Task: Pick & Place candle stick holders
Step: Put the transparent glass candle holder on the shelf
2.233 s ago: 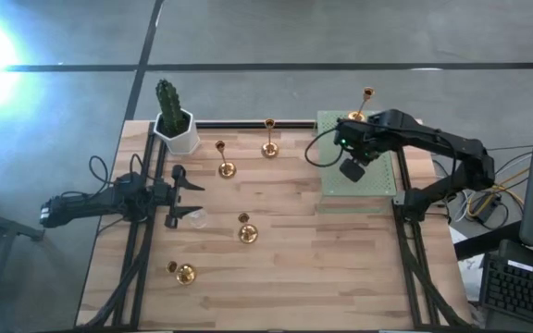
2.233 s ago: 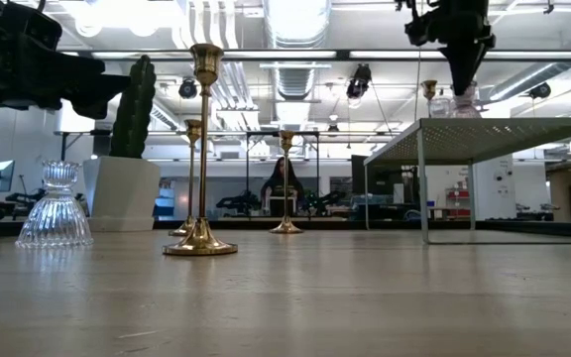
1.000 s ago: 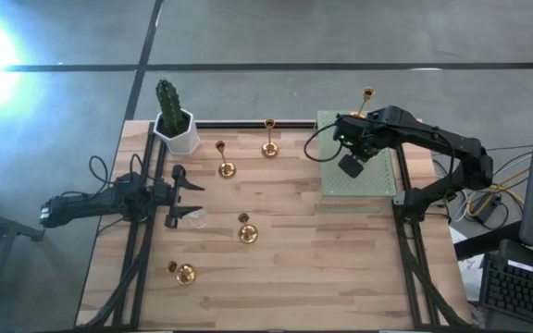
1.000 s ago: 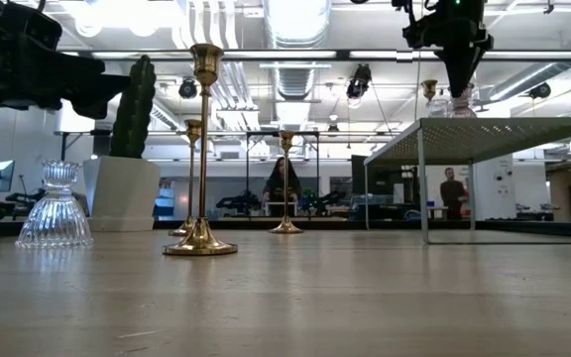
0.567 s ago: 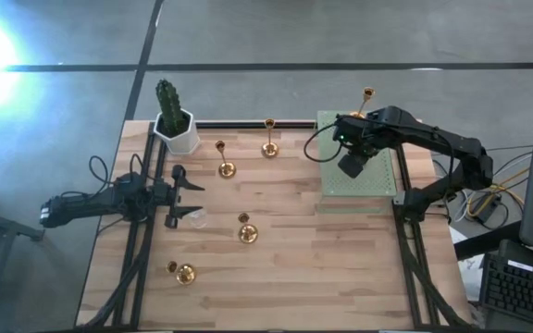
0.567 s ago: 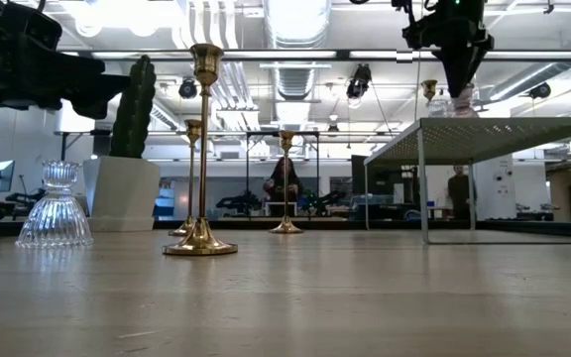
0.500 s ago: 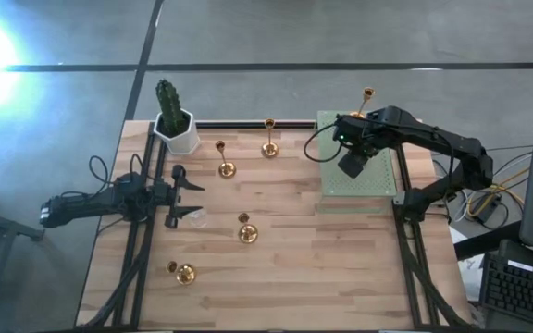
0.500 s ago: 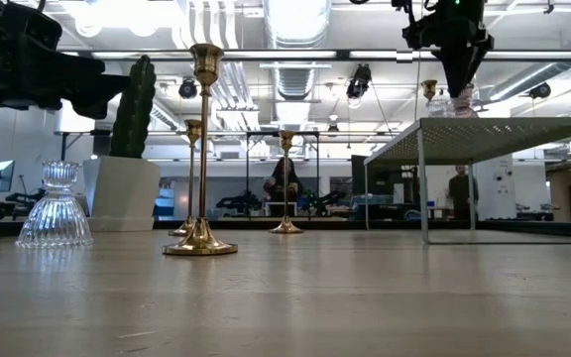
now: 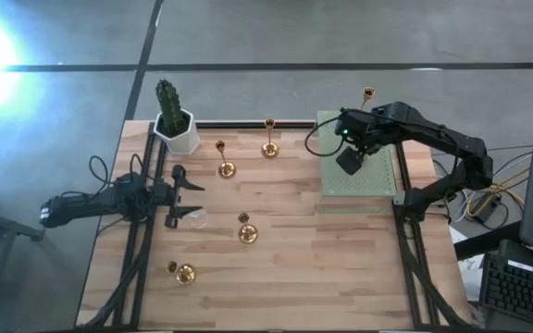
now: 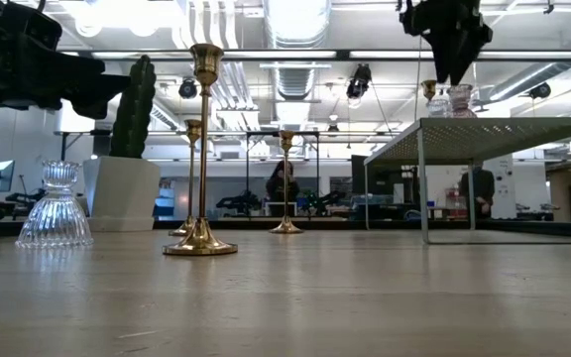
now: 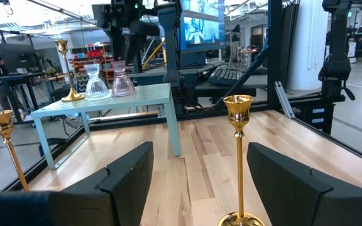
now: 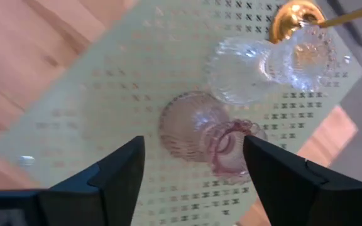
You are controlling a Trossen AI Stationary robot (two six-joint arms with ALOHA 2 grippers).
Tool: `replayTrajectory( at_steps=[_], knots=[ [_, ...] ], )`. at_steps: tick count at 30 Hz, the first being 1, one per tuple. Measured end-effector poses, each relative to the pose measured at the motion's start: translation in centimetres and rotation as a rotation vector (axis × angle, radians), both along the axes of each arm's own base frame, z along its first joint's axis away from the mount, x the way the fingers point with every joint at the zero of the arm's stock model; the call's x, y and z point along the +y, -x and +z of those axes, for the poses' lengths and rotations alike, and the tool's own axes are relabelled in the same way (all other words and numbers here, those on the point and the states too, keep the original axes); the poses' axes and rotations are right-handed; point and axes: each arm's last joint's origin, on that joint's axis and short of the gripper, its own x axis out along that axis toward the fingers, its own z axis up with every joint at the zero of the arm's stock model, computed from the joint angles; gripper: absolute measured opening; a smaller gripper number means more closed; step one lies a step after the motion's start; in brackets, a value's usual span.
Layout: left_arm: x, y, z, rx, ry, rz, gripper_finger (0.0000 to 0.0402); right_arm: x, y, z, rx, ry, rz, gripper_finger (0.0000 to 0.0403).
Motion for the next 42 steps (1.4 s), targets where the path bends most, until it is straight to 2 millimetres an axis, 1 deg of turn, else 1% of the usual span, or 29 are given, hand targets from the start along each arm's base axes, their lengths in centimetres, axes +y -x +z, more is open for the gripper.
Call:
replayTrajectory(
  at_steps=[4, 10, 13, 16, 22, 27, 32, 36, 42],
  knots=[
    [0.0, 0.0, 0.0, 0.000, 0.000, 0.001, 0.0262, 0.4, 0.1, 1.7, -0.077, 0.015, -0.006, 0.0270],
    [0.0, 0.0, 0.0, 0.000, 0.000, 0.000, 0.0262, 1.8, 0.3, 5.0, -0.221, 0.043, 0.019, 0.0252],
    [0.0, 0.0, 0.0, 0.000, 0.000, 0.000, 0.0262, 2.9, 0.0, 6.4, -0.298, 0.051, 0.059, 0.0242],
    [0.0, 0.0, 0.0, 0.000, 0.000, 0.000, 0.0262, 4.2, -0.7, 7.5, -0.386, 0.056, 0.117, 0.0231],
    [0.0, 0.0, 0.0, 0.000, 0.000, 0.000, 0.0262, 7.2, -2.4, 8.8, -0.527, 0.046, 0.246, 0.0216],
    [0.0, 0.0, 0.0, 0.000, 0.000, 0.000, 0.0262, 9.7, -4.1, 8.7, -0.539, 0.030, 0.345, 0.0205],
    [0.0, 0.0, 0.0, 0.001, 0.000, 0.001, 0.0262, 12.0, -5.9, 7.5, -0.500, 0.012, 0.431, 0.0191],
    [0.0, 0.0, 0.0, 0.001, 0.000, 0.000, 0.0262, 13.5, -6.8, 6.5, -0.457, -0.001, 0.484, 0.0176],
    [0.0, 0.0, 0.0, 0.000, 0.000, 0.000, 0.0262, 15.6, -7.3, 5.7, -0.423, -0.011, 0.561, 0.0148]
  ],
)
